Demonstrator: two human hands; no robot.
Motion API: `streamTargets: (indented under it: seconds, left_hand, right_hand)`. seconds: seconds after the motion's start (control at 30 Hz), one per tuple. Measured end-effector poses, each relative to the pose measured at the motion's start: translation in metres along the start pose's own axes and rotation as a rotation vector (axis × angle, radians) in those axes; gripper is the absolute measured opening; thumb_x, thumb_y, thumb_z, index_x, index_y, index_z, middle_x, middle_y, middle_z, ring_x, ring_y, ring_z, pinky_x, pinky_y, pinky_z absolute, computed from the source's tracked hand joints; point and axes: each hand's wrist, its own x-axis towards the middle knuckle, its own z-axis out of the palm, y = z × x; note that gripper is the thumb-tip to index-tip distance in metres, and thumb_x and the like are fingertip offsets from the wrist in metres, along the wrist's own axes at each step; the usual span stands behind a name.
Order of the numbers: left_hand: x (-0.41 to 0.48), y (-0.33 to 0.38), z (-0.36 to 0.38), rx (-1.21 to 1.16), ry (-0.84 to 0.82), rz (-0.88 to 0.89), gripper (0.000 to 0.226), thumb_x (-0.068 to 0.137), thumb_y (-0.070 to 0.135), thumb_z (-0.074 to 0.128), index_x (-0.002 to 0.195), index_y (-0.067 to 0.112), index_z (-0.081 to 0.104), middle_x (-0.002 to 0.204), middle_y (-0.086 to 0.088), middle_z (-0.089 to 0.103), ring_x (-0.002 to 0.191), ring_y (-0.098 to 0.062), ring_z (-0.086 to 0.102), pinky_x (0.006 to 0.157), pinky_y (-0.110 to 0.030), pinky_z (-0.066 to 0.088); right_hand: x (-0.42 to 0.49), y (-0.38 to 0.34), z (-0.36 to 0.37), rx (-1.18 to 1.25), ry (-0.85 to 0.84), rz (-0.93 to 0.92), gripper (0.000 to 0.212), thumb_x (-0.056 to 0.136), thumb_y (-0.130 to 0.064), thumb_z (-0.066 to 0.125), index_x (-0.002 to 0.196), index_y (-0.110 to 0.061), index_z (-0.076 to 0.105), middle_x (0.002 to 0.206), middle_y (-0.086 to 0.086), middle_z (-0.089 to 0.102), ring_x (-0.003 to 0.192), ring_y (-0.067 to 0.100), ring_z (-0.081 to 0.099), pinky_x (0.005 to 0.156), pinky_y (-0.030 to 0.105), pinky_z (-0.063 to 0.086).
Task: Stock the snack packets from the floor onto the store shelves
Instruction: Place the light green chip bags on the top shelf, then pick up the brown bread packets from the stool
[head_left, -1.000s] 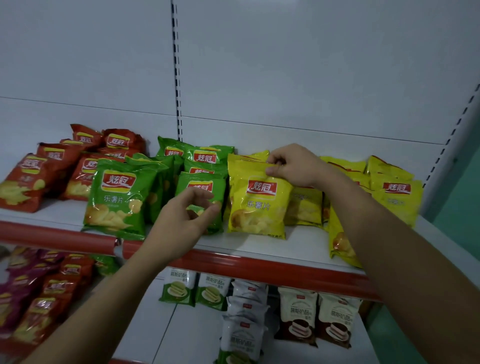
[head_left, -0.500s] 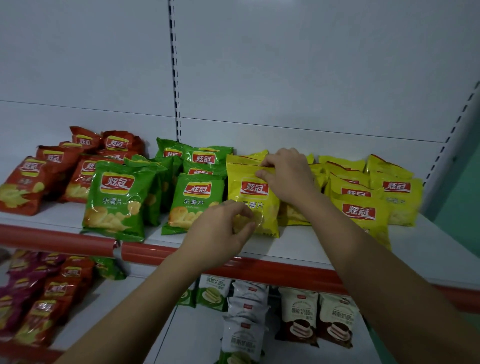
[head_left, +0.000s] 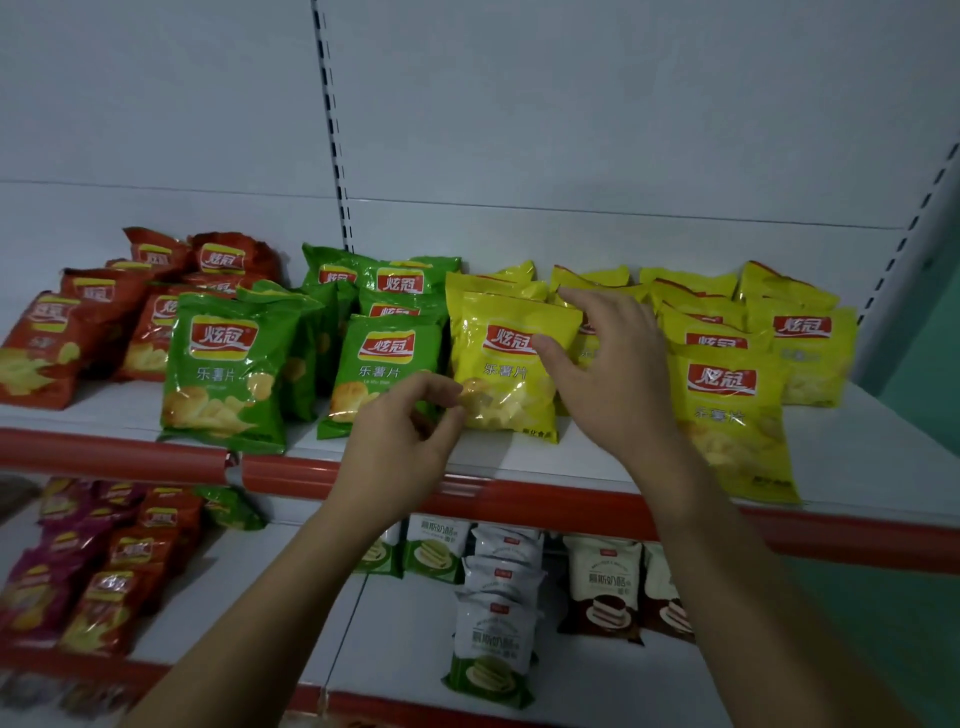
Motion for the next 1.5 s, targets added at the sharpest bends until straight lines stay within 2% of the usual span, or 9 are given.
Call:
streamTargets:
  seconds: [0.1,0.37,0.57,0.7,0.83,1.03,1.13,1.23,1.5]
  left_hand:
    - [-0.015,-0.002,-0.002,-0.068,0.057,-0.024,0.016,0.092,0.014,0.069,0.103,0.024,0.066,0.091,0.017,0.068,0.078,-0.005,0.062,0.056,-0.011,0.045]
    - [-0.078,-0.016,-0.007,-0.240,0.141,-0.128,0.019,0.092,0.008,0.067,0.103,0.023,0.065,0.090,0.012,0.070,0.078,-0.012,0.065,0.061,-0.028,0.055]
    - [-0.135,-0.037,-0.009,-0.196,0.083,-0.294,0.017,0.094,0.015,0.067,0.101,0.031,0.064,0.095,0.017,0.068,0.081,-0.011,0.065,0.060,-0.026,0.053]
    - [-0.160,-0.055,-0.016,-0.189,0.072,-0.397,0.018,0.093,0.014,0.066,0.103,0.030,0.064,0.097,0.019,0.067,0.090,-0.008,0.065,0.063,-0.023,0.053]
    - [-0.183,-0.078,-0.029,-0.214,0.072,-0.479,0.020,0.093,0.010,0.066,0.104,0.027,0.065,0.094,0.016,0.068,0.091,-0.007,0.066,0.071,-0.018,0.055]
    - [-0.211,-0.122,-0.044,-0.254,0.073,-0.572,0.010,0.095,0.013,0.065,0.104,0.017,0.067,0.093,0.007,0.069,0.088,-0.008,0.067,0.074,-0.019,0.055]
    - [-0.231,-0.136,-0.046,-0.300,0.010,-0.625,0.008,0.096,0.011,0.064,0.103,0.014,0.066,0.100,0.005,0.070,0.094,-0.005,0.066,0.075,-0.013,0.053]
    - [-0.254,-0.151,-0.048,-0.303,-0.090,-0.712,0.013,0.096,0.014,0.064,0.101,0.025,0.064,0.104,0.014,0.068,0.100,0.004,0.062,0.074,-0.010,0.051]
    - [-0.277,-0.151,-0.015,-0.263,-0.628,-0.719,0.036,0.097,0.027,0.062,0.131,0.035,0.051,0.129,0.021,0.053,0.114,-0.001,0.051,0.099,-0.028,0.046]
  right_hand:
    - [-0.033,-0.003,-0.004,0.116,-0.008,0.060,0.048,0.086,-0.041,0.067,0.129,-0.022,0.058,0.128,-0.004,0.056,0.123,0.016,0.045,0.102,0.032,0.035]
    - [-0.127,-0.031,0.008,0.465,0.031,0.223,0.030,0.085,-0.031,0.064,0.115,-0.026,0.061,0.109,-0.012,0.063,0.104,-0.002,0.057,0.086,0.008,0.042]
    - [-0.186,-0.046,0.039,0.513,-0.219,0.325,0.024,0.085,-0.031,0.065,0.105,-0.042,0.057,0.105,-0.025,0.061,0.101,-0.006,0.056,0.081,0.006,0.042]
    - [-0.210,-0.058,0.064,0.474,-0.341,0.368,0.029,0.086,-0.037,0.061,0.114,-0.038,0.055,0.115,-0.033,0.051,0.114,-0.012,0.047,0.094,0.014,0.040]
    - [-0.226,-0.066,0.087,0.455,-0.460,0.394,0.032,0.089,-0.032,0.065,0.119,-0.034,0.055,0.112,-0.038,0.045,0.110,-0.019,0.043,0.096,0.019,0.043]
    - [-0.253,-0.073,0.112,0.393,-0.560,0.575,0.034,0.088,-0.027,0.067,0.122,-0.027,0.057,0.119,-0.014,0.056,0.111,0.001,0.051,0.098,0.024,0.045]
    - [-0.279,-0.072,0.111,0.300,-0.569,0.659,0.038,0.088,-0.027,0.067,0.125,-0.020,0.057,0.124,-0.006,0.058,0.112,0.005,0.051,0.094,0.019,0.039]
    - [-0.308,-0.079,0.103,0.216,-0.585,0.781,0.041,0.090,-0.029,0.065,0.129,-0.021,0.054,0.127,-0.007,0.055,0.114,0.004,0.048,0.093,0.018,0.036]
    - [-0.371,-0.082,0.054,0.011,-0.466,1.096,0.048,0.090,-0.032,0.065,0.133,-0.023,0.049,0.123,-0.015,0.045,0.113,-0.001,0.044,0.099,0.021,0.041]
